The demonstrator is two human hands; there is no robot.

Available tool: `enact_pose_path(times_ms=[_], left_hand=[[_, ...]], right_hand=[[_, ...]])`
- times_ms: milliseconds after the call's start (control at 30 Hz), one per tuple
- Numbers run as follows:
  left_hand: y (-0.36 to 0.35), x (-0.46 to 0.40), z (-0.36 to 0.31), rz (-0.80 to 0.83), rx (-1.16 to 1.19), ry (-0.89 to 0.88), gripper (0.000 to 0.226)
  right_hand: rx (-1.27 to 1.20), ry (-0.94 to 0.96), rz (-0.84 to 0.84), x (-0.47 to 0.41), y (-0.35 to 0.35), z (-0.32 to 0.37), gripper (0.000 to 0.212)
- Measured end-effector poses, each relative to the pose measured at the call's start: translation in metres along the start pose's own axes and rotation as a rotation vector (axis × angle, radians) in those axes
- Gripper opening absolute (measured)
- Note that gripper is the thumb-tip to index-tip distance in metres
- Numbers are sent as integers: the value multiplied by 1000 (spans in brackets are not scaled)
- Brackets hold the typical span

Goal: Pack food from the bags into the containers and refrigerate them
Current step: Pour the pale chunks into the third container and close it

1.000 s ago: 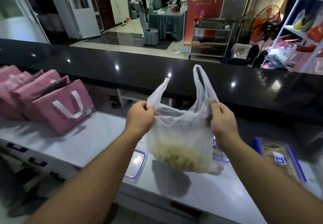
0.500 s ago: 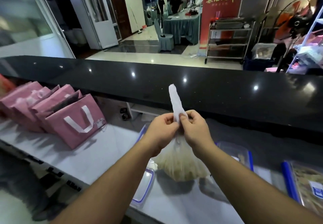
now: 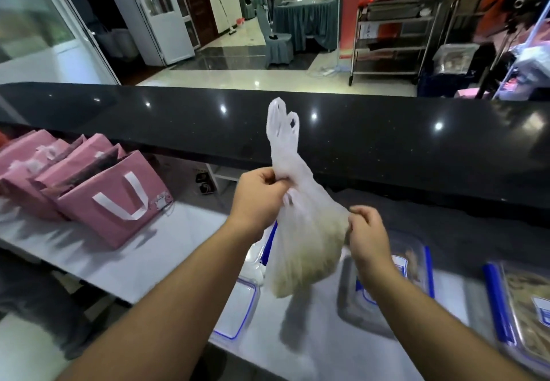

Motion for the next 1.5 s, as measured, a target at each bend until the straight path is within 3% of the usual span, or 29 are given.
enact_pose_path(times_ms=[67, 200, 300, 467, 733, 933, 1067, 1233, 1433, 1500], left_hand=[[1, -7, -8, 20, 50, 3, 22], [-4, -17, -14, 80, 163, 54, 21], [-2, -26, -11, 112, 239, 117, 18], [16, -46, -2, 182, 246, 159, 14], [50, -85, 12, 270, 247, 163, 18], [79, -120, 51, 263, 144, 186, 18], [81, -140, 115, 259, 6, 246, 13], [67, -139, 179, 315, -227, 295, 11], [63, -128, 222, 423, -533, 292, 28], [61, -127, 236, 483, -648, 305, 21]], right_hand=[[-40, -189, -74, 7, 9, -65, 17], [-382, -604, 133, 38, -34, -140, 21], [-436, -671, 263, 45, -61, -135, 37], [-464, -617, 211, 45, -98, -117, 20], [-353, -473, -5, 44, -129, -104, 19], [-137, -269, -346, 38, -78, -72, 26], [39, -149, -461, 56, -54, -22, 25], [112, -18, -494, 64, -55, 17, 22], [255, 119, -355, 58, -91, 43, 32], [266, 152, -291, 55, -110, 51, 32]])
Point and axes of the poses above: each hand's wrist, its own x-axis away from the middle knuckle, its own y-axis out of the back of the hand, z = x × y, the point moved 10 cm from there along -x, towards the middle knuckle, and after that the axes turned 1 degree about -y, right-handed, at the moved point
